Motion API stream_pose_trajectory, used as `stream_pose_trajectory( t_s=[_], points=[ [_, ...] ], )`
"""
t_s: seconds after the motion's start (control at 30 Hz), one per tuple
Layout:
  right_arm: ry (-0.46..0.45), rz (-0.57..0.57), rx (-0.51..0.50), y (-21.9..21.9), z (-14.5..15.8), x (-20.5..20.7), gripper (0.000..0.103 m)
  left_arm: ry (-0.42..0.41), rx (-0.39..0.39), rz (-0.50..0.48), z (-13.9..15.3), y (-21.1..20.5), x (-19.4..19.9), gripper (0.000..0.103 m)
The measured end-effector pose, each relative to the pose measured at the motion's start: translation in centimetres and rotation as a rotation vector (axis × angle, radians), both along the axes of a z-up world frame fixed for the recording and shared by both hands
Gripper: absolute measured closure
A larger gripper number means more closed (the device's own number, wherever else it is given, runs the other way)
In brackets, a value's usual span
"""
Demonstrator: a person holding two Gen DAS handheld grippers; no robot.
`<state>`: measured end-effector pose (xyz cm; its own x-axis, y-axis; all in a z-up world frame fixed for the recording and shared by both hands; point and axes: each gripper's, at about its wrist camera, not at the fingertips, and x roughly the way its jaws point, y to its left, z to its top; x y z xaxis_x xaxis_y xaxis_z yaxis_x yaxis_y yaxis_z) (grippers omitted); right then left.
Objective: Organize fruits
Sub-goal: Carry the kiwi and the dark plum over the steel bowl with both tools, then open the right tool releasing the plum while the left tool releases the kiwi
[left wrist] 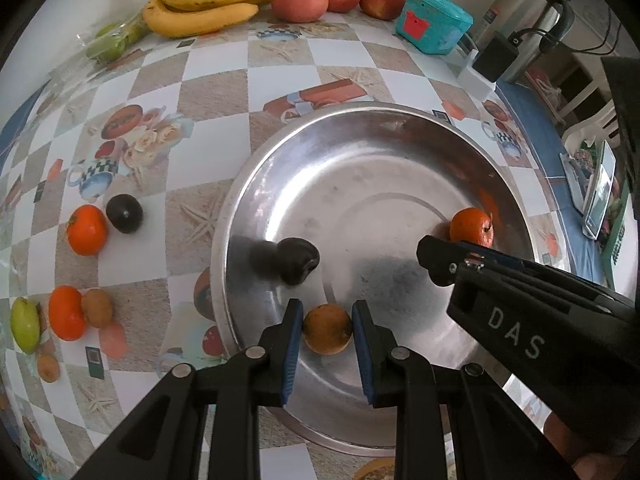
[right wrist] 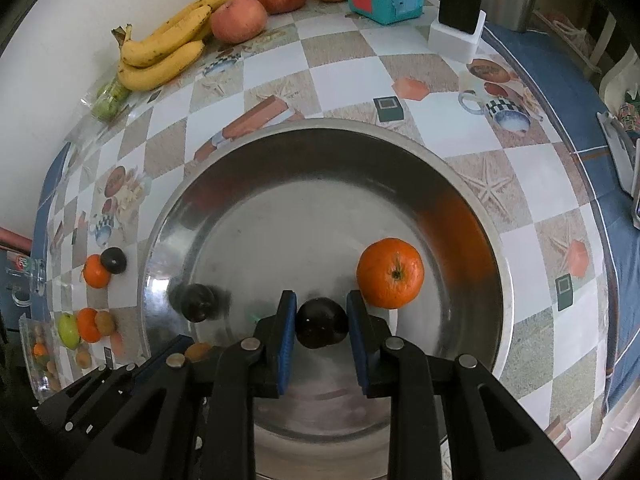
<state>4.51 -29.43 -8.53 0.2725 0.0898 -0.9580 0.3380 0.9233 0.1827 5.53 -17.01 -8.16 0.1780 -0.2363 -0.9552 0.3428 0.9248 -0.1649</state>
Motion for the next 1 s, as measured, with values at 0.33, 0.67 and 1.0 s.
stream_pose_trajectory(
  t_s=[0.33, 0.67, 1.0],
  points=[
    [-0.012, 0.003, -0.003, 0.2, 0.2, 0.3, 0.065, 0.0, -0.014, -0.004, 0.1, 0.1, 0.0, 0.074],
    [-0.102, -0.027, 0.0, -0.2, 2.3, 0.0, 0.066, -0.043, -0.05, 0.056, 2.0, 1.9, 0.6, 0.074],
    [-0.103, -0.017, -0.004, 0.0, 2.5, -0.1, 0.066, -0.082, -0.037, 0.22, 3.0, 6.2, 2.2, 0.074]
  ],
)
